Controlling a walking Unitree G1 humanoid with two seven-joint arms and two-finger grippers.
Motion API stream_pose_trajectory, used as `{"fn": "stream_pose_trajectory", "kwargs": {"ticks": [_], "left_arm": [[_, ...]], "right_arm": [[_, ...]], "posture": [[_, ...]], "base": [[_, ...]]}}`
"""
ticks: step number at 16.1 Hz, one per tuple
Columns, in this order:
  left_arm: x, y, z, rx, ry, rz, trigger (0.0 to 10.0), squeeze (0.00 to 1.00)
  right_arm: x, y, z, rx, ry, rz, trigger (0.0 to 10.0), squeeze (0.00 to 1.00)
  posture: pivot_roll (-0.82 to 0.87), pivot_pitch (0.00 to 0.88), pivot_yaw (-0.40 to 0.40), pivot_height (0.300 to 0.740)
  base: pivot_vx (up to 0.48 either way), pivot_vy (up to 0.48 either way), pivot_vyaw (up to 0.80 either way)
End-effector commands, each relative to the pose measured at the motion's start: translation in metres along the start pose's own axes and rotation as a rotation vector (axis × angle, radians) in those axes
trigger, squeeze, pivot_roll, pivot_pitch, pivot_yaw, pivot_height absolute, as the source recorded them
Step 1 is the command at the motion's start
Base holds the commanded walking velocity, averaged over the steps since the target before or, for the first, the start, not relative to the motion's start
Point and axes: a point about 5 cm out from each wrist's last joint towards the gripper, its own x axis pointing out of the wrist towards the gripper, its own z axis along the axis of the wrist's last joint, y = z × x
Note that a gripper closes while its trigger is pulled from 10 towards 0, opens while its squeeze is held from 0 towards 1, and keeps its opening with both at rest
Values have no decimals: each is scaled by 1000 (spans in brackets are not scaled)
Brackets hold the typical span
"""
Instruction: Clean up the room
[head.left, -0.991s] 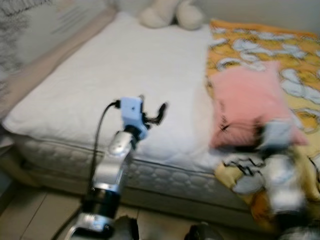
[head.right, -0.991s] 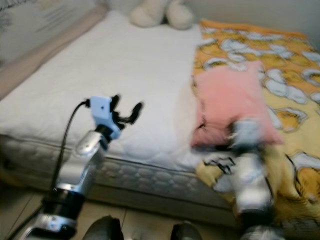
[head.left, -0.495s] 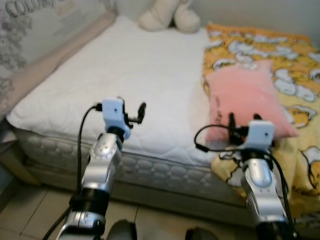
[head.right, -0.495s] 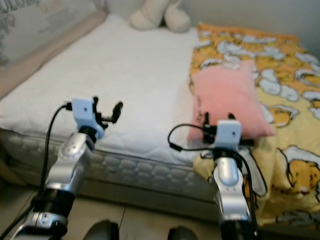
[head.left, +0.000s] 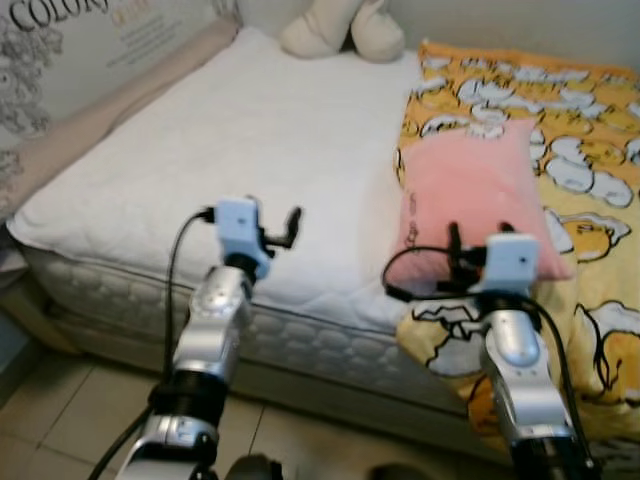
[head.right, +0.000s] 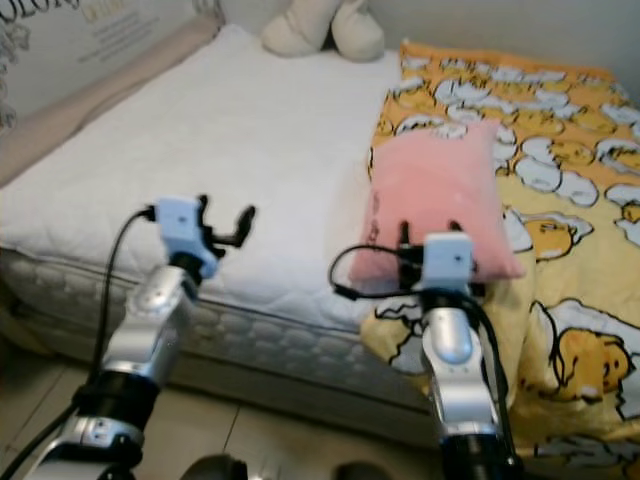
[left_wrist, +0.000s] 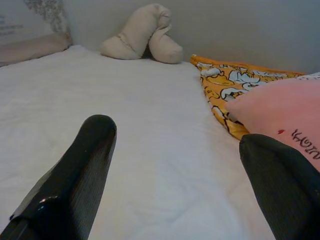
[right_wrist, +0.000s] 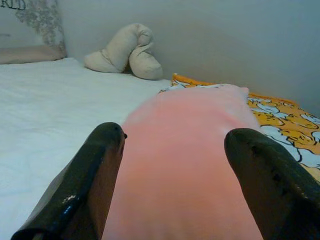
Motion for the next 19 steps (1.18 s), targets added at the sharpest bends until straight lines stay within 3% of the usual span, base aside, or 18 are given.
{"fn": "stream_pose_trajectory", "kwargs": {"ticks": [1, 5, 8, 9, 14, 19], "left_arm": [[6, -14, 4, -9, -17, -39, 10000, 0], [5, -15, 1, -17, -6, -60, 10000, 0], [6, -13, -3, 39, 12, -62, 10000, 0], [6, -12, -5, 64, 35, -51, 10000, 0], [8, -11, -3, 32, 29, -50, 10000, 0], [28, -5, -6, -31, 136, -74, 10000, 0]], "right_arm": [[1, -11, 3, -18, -4, -28, 10000, 0], [1, -14, -1, 1, 26, -41, 10000, 0], [-3, -11, -4, 8, 42, -23, 10000, 0], [-3, -10, -5, 11, 47, -22, 10000, 0], [0, -10, -3, -10, 46, -18, 10000, 0], [24, -18, 21, 54, 27, -10, 10000, 0]], "posture": [[-7, 0, 0, 700], [-12, 0, 7, 700], [-12, 0, 5, 700], [-12, 0, 5, 700], [-17, 0, 9, 700], [-48, 0, 17, 700]], "base": [[337, -337, 0], [338, -337, 0], [346, -324, 0], [0, 0, 0], [0, 0, 0], [0, 0, 0]]}}
